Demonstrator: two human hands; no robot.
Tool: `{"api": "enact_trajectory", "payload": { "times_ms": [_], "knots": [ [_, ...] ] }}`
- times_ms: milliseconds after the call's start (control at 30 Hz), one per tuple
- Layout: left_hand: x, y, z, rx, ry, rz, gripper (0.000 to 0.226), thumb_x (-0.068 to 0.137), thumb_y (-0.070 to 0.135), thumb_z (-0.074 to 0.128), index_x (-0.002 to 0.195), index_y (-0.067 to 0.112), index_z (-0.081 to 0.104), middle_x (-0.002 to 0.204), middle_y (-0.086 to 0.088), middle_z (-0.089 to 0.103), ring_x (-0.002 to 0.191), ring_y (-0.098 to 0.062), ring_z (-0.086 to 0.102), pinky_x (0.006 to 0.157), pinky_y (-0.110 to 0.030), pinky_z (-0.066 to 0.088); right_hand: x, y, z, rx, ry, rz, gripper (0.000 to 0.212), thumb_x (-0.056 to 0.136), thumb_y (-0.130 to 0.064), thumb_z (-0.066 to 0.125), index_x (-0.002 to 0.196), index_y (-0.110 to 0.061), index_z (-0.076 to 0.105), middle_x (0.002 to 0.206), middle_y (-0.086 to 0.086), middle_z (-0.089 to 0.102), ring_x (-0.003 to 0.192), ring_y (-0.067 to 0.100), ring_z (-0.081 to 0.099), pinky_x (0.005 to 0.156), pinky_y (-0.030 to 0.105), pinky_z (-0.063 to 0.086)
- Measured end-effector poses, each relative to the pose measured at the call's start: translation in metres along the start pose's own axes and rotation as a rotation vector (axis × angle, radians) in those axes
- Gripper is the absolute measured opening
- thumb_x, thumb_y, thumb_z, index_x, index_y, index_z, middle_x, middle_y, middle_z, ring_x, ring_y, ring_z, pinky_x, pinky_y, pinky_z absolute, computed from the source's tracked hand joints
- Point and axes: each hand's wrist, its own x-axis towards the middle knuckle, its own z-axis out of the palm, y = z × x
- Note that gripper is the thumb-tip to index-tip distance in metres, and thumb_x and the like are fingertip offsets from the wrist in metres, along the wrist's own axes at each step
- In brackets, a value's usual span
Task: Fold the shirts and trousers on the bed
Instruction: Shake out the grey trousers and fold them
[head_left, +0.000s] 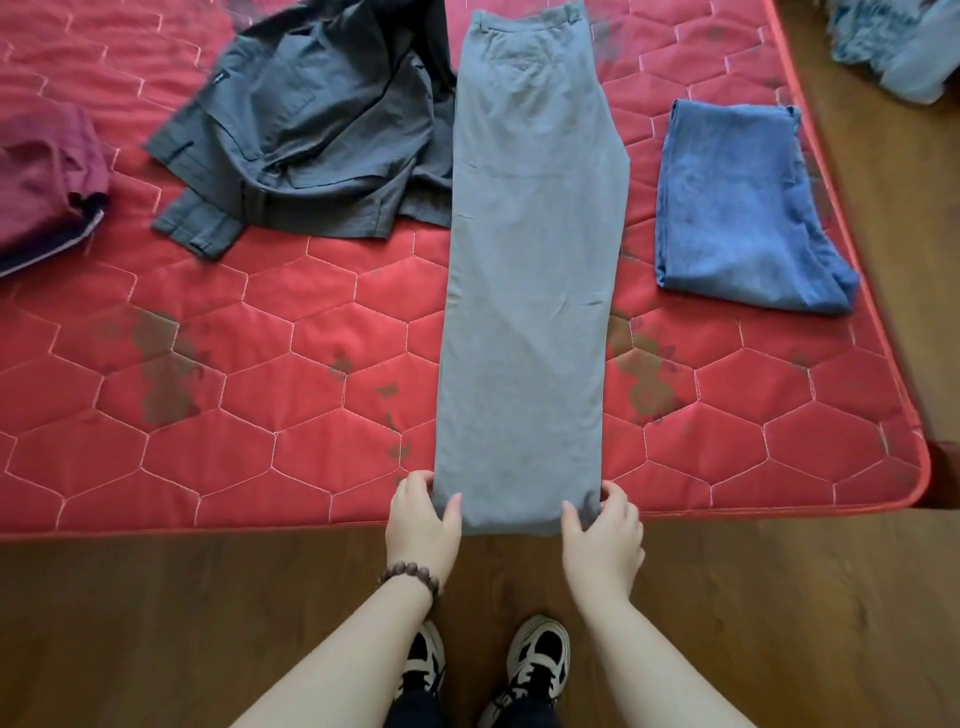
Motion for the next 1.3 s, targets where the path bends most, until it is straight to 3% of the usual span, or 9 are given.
{"api": "enact_trajectory", "payload": {
  "times_ms": [133,267,400,667,767,833,967,1133,1300],
  "knots": [
    [-0.003,-0.001,-0.008,-0.012,-0.027,0.019,0.019,0.090,0.028,0.063,0.083,0.013,0.054,0.079,0.001,0.058,0.074,-0.019,0.054,0.060,-0.027,0.036,0.002,0.011,-0.002,0.071,-0.125,0.078,0.022,0.089,-0.036,0.060,0.100,-0.017,0.056,0.087,-0.001,0.055,0.094,0.027,0.056,0.089,0.049,0.044],
    [-0.009,-0.003,-0.018,-0.085,-0.075,0.027,0.020,0.093,0.027,0.058,0.080,0.013,0.054,0.068,0.005,0.055,0.062,-0.012,0.050,0.053,-0.024,0.034,-0.001,0.015,-0.009,0.094,-0.143,-0.043,0.024,0.090,-0.038,0.060,0.087,-0.014,0.059,0.100,0.001,0.056,0.093,0.020,0.052,0.076,0.034,0.042],
    [-0.007,-0.012,-0.026,-0.142,-0.032,-0.034,0.022,0.095,0.028,0.054,0.080,0.012,0.056,0.063,0.003,0.053,0.063,-0.017,0.051,0.054,-0.026,0.034,-0.009,0.012,-0.021,0.314,-0.284,-0.043,0.032,0.093,-0.033,0.058,0.077,-0.006,0.050,0.071,-0.005,0.054,0.061,0.010,0.046,0.054,0.021,0.033],
    [-0.016,-0.045,-0.030,0.170,-0.338,-0.126,0.035,0.083,0.042,0.064,0.071,0.012,0.049,0.069,0.001,0.054,0.063,-0.016,0.048,0.060,-0.029,0.036,-0.026,0.037,-0.018,0.122,-0.499,0.013,0.010,0.092,-0.026,0.060,0.094,-0.016,0.058,0.082,-0.002,0.062,0.080,0.019,0.059,0.065,0.028,0.043],
    [-0.025,-0.045,-0.043,0.011,-0.302,-0.117,0.026,0.084,0.031,0.068,0.102,0.026,0.050,0.078,-0.002,0.065,0.070,-0.015,0.059,0.062,-0.025,0.042,-0.039,0.038,-0.028,0.224,-0.440,0.030,0.030,0.091,-0.021,0.062,0.114,-0.034,0.047,0.085,0.010,0.065,0.082,0.022,0.063,0.070,0.032,0.047],
    [-0.031,-0.039,-0.056,-0.173,-0.319,-0.077,0.048,0.088,0.018,0.063,0.123,0.043,0.042,0.079,-0.006,0.070,0.069,-0.013,0.065,0.064,-0.023,0.048,-0.043,0.035,-0.039,0.299,-0.401,0.012,0.053,0.091,-0.014,0.060,0.126,-0.048,0.039,0.086,0.008,0.066,0.085,0.017,0.064,0.073,0.028,0.047],
    [-0.034,-0.014,-0.089,-0.324,-0.461,-0.106,0.047,0.092,-0.006,0.035,0.113,0.020,0.068,0.088,-0.005,0.070,0.057,-0.003,0.060,0.052,-0.020,0.048,-0.043,0.025,-0.064,0.463,-0.470,0.051,0.038,0.096,-0.001,0.047,0.111,-0.030,0.066,0.111,0.000,0.070,0.093,0.015,0.066,0.074,0.032,0.055],
    [-0.024,0.004,-0.117,-0.434,-0.719,-0.092,0.043,0.091,-0.009,0.050,0.118,0.022,0.064,0.108,0.003,0.072,0.096,-0.011,0.069,0.070,-0.030,0.058,-0.046,0.008,-0.103,0.576,-0.778,0.105,0.047,0.093,0.010,0.045,0.125,-0.021,0.060,0.118,-0.003,0.069,0.092,0.011,0.068,0.062,0.024,0.053],
    [0.000,0.022,-0.128,-0.057,-0.627,0.279,0.035,0.086,0.002,0.062,0.093,0.035,0.074,0.103,0.011,0.066,0.096,-0.010,0.063,0.083,-0.025,0.053,-0.024,-0.009,-0.123,0.209,-0.667,-0.231,0.040,0.084,0.000,0.063,0.102,-0.034,0.074,0.149,-0.034,0.015,0.125,-0.006,0.043,0.085,0.011,0.043]
  ]
}}
